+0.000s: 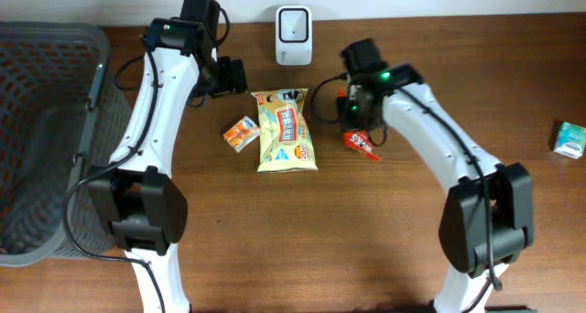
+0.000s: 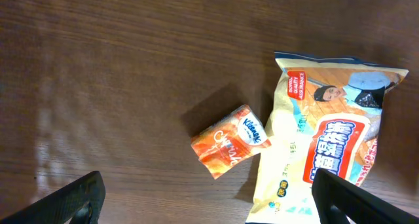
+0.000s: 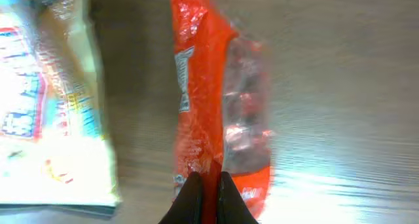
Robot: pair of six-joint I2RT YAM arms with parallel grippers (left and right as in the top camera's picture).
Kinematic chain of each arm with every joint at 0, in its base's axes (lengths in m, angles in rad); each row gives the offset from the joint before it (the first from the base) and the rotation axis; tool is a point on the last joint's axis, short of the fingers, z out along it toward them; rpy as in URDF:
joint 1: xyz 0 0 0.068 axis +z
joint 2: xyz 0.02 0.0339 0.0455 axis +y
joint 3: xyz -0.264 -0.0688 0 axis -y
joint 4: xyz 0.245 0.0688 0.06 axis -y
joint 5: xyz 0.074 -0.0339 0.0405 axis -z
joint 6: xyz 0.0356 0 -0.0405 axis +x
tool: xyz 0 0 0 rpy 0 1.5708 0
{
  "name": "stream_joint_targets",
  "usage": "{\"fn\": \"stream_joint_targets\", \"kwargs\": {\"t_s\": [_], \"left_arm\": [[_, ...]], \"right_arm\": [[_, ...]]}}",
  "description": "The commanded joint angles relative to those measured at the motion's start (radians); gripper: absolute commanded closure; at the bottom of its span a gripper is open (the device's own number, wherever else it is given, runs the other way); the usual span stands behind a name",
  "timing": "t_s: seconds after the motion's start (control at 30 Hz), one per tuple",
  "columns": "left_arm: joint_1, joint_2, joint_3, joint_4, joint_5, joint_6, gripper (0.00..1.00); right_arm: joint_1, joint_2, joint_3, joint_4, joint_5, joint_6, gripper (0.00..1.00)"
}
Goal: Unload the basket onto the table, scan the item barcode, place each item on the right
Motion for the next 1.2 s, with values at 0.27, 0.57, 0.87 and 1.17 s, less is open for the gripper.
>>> {"fn": "stream_joint_targets", "kwargs": {"t_s": [0.27, 0.57, 0.87, 1.17], "left_arm": [[0.003, 0.010, 0.003, 0.002, -0.007, -0.010, 0.01], [0.002, 0.010, 0.003, 0.002, -0.007, -0.010, 0.01], [0.002, 0.010, 0.003, 0.002, -0.007, -0.010, 0.01], [0.003, 0.010, 0.003, 0.002, -0.007, -0.010, 0.01]], "right_arm": [[-0.499, -0.013, -0.283, 0.121, -0.592, -0.085, 0.96], [-0.620, -0.017, 0.110, -0.339, -0.146, -0.077, 0.49], [-0.462, 0.035, -0.214, -0.134, -0.133, 0.004, 0.76], [-0.169, 0.033, -0.163, 0.177, -0.468, 0.148, 0.46]]}}
